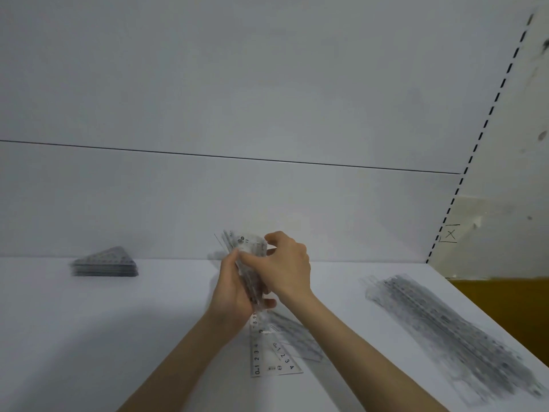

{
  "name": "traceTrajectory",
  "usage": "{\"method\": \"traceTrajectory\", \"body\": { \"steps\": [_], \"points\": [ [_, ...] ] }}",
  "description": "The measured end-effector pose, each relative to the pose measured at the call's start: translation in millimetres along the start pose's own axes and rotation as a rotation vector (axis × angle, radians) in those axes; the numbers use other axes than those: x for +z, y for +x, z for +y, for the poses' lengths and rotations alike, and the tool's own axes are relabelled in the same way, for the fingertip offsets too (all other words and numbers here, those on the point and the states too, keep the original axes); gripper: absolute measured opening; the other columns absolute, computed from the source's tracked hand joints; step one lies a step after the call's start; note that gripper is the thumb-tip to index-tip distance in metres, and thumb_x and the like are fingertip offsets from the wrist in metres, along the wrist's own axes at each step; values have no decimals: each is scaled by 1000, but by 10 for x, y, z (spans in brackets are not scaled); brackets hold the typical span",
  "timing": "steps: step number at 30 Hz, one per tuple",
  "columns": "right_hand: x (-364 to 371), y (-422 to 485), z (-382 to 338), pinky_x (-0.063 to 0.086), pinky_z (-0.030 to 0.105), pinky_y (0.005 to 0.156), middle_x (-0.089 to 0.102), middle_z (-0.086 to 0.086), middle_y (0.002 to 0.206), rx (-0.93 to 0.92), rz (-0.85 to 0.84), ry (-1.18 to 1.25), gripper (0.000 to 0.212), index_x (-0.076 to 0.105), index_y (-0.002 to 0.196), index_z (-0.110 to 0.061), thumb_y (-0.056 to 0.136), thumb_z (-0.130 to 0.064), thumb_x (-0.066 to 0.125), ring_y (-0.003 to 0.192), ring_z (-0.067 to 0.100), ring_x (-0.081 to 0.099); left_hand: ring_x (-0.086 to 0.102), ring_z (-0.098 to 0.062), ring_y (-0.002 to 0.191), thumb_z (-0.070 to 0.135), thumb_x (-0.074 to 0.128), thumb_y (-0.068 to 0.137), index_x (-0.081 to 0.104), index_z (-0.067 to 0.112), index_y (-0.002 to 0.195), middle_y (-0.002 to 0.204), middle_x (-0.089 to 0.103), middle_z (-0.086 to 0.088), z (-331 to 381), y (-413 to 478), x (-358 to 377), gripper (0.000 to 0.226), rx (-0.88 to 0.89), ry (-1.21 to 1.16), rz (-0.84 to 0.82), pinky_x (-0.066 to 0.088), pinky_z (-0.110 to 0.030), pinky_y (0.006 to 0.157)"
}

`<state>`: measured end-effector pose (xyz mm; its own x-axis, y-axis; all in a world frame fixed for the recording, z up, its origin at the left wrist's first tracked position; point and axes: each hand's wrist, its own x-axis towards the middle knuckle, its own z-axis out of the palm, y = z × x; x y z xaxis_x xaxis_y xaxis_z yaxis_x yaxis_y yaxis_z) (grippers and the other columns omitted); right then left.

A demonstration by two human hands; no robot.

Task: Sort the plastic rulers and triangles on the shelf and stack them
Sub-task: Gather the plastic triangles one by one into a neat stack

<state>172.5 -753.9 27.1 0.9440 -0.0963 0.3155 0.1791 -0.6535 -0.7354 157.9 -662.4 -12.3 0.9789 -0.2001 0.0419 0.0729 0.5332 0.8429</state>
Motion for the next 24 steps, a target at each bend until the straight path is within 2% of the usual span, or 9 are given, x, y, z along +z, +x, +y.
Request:
{"method": "traceTrajectory", "body": {
  "steps": [2, 5, 7, 9, 13, 16, 18, 21, 24],
  "points": [
    [22, 11, 0, 50, 32, 84, 66, 0, 112, 11, -4, -13, 69, 56, 125, -18, 69, -54, 71, 105, 19, 62, 45, -31, 82, 40, 30, 93, 73, 12, 77, 89, 51, -20, 14, -4, -16, 54, 14, -27, 2, 40, -43, 69],
    [41, 19, 10, 49, 31, 83, 67, -2, 110, 11, 0, -17, 70, 57, 124, -19, 68, -58, 71, 105, 17, 61, 42, -22, 60, 15, 27, 86, 68, 9, 65, 68, 53, -13, 56, -40, -29, 47, 14, -80, -6, 37, -27, 48],
    [39, 31, 28, 49, 31, 82, 66, -3, 109, -1, 1, -36, 69, 57, 123, -19, 68, -59, 70, 103, 15, 60, 41, -18, 53, -2, 22, 81, 70, 15, 63, 63, 53, -10, 63, -53, -10, 54, 20, -42, -4, 33, -24, 45],
    [34, 43, 51, 49, 32, 82, 65, -4, 112, -28, -22, -81, 69, 56, 123, -19, 70, -63, 68, 103, 15, 60, 40, -17, 47, -11, 18, 78, 67, 16, 69, 60, 51, -9, 36, -36, -10, 56, 22, -3, 35, 32, -22, 42],
    [-132, 106, 147, 51, 39, 90, 63, -4, 121, -82, -110, -25, 64, 54, 131, -22, 82, -63, 58, 101, 13, 63, 40, -19, 46, -12, 21, 77, 47, 9, 97, 69, 47, -12, 5, 24, -51, 39, -29, -45, 114, 36, -23, 42],
    [-410, 113, 407, 50, 29, 89, 70, -3, 108, -136, -258, -174, 48, 65, 121, -21, 85, -53, 61, 94, 10, 64, 41, -18, 46, -11, 21, 78, 42, 12, 103, 71, 43, -12, 6, 56, -99, 40, -12, -67, 147, 37, -23, 41],
    [-551, -7, 605, 49, 21, 84, 70, -6, 108, -143, -437, -308, 53, 68, 117, -22, 78, -58, 67, 93, 6, 63, 41, -18, 44, -9, 24, 77, 38, 15, 105, 69, 43, -11, 16, 72, -124, 39, 2, -88, 171, 37, -23, 41],
    [-603, -260, 786, 48, 28, 92, 60, -8, 119, -130, -594, -432, 79, 61, 125, -21, 63, -69, 72, 105, 6, 56, 41, -18, 43, 2, 41, 62, 35, 16, 107, 67, 45, -10, 23, 100, -171, 47, -10, -134, 188, 38, -22, 42],
    [-545, -370, 832, 46, 31, 92, 58, -4, 115, -162, -599, -414, 67, 64, 119, -16, 66, -56, 79, 105, 10, 54, 42, -18, 43, 6, 45, 54, 35, 16, 108, 66, 46, -10, 16, 118, -205, 56, -9, -153, 179, 38, -23, 43]
  ]
}}
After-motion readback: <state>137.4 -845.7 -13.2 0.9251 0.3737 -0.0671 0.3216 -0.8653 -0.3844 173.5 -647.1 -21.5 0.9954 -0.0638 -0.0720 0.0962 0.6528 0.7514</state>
